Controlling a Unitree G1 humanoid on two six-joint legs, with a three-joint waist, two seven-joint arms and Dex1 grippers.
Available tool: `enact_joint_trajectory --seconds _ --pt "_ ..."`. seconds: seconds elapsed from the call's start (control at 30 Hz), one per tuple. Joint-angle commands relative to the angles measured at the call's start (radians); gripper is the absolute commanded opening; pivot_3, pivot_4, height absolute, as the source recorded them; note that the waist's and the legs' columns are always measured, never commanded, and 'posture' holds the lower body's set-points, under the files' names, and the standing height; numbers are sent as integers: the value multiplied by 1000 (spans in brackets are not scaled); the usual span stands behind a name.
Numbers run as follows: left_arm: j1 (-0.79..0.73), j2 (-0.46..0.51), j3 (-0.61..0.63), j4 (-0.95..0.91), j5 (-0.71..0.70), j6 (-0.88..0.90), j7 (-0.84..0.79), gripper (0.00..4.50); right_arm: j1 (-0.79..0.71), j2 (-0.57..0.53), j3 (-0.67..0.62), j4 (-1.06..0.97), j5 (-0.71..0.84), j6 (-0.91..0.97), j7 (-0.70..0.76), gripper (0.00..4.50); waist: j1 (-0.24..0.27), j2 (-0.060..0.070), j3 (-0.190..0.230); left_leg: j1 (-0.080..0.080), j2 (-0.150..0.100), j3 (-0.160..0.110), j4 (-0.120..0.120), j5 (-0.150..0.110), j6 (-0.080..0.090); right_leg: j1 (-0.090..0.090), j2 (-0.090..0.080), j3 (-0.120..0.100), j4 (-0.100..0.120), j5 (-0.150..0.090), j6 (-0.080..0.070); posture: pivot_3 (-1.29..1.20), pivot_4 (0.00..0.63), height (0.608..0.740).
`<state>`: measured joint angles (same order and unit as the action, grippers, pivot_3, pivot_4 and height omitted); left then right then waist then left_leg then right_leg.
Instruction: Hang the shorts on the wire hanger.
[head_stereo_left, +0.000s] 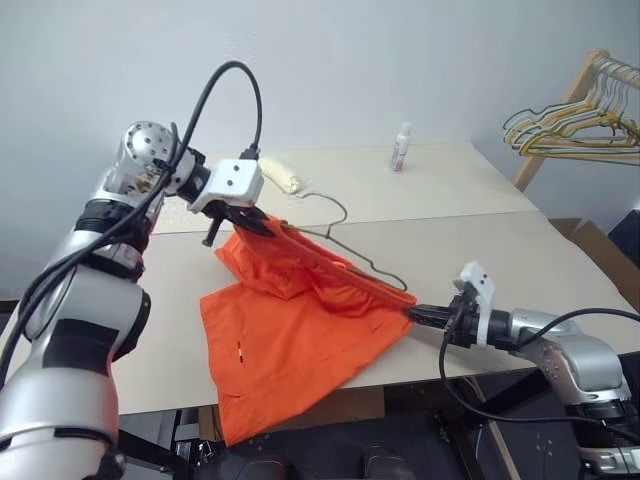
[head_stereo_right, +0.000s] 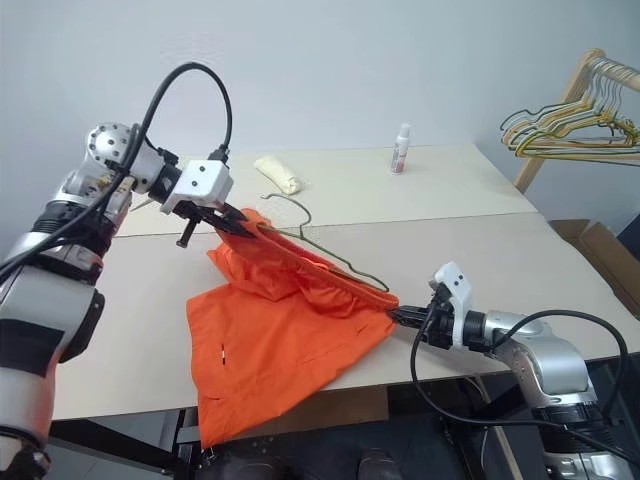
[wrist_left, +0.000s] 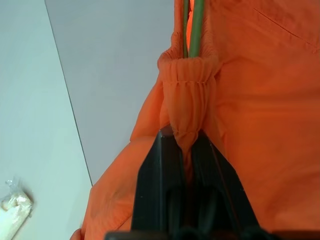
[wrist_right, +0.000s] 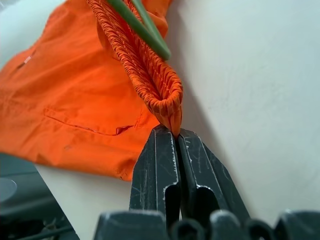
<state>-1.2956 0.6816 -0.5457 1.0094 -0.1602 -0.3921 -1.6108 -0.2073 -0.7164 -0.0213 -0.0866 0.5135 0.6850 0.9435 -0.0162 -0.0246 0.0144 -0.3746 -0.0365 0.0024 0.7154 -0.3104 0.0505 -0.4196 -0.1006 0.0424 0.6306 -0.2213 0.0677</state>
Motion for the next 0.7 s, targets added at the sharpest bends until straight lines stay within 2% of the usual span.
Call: enact_joint_trajectory --seconds 0.03,0.1,0.23,0.4,0.57,0.7 --pt "-19 40 10 -3 -36 -5 -4 0 -36 -49 -28 29 -29 -10 7 39 0 0 0 0 0 0 0 0 0 0 0 0 0 0 0 -11 0 740" --pt "-23 25 40 -8 -71 25 -4 0 -45 -64 -16 47 -51 -24 15 39 1 0 0 0 0 0 0 0 0 0 0 0 0 0 0 -10 0 740" --pt "-24 41 8 -35 -112 53 -4 0 -60 -68 -2 81 -72 -49 29 39 2 0 0 0 0 0 0 0 0 0 0 0 0 0 0 -4 0 740" --pt "-13 52 -21 -13 -39 19 -4 0 -82 -65 -5 103 -87 -74 36 39 2 0 0 0 0 0 0 0 0 0 0 0 0 0 0 1 0 740" --pt "-17 38 19 33 91 -9 15 0 -80 -97 -9 95 -115 -119 55 39 2 0 0 0 0 0 0 0 0 0 0 0 0 0 0 -1 0 740" --pt "-14 19 38 31 173 -41 91 0 -66 -161 2 62 -185 -255 101 39 5 0 0 -1 0 0 0 0 0 0 0 0 0 0 0 -13 0 740"
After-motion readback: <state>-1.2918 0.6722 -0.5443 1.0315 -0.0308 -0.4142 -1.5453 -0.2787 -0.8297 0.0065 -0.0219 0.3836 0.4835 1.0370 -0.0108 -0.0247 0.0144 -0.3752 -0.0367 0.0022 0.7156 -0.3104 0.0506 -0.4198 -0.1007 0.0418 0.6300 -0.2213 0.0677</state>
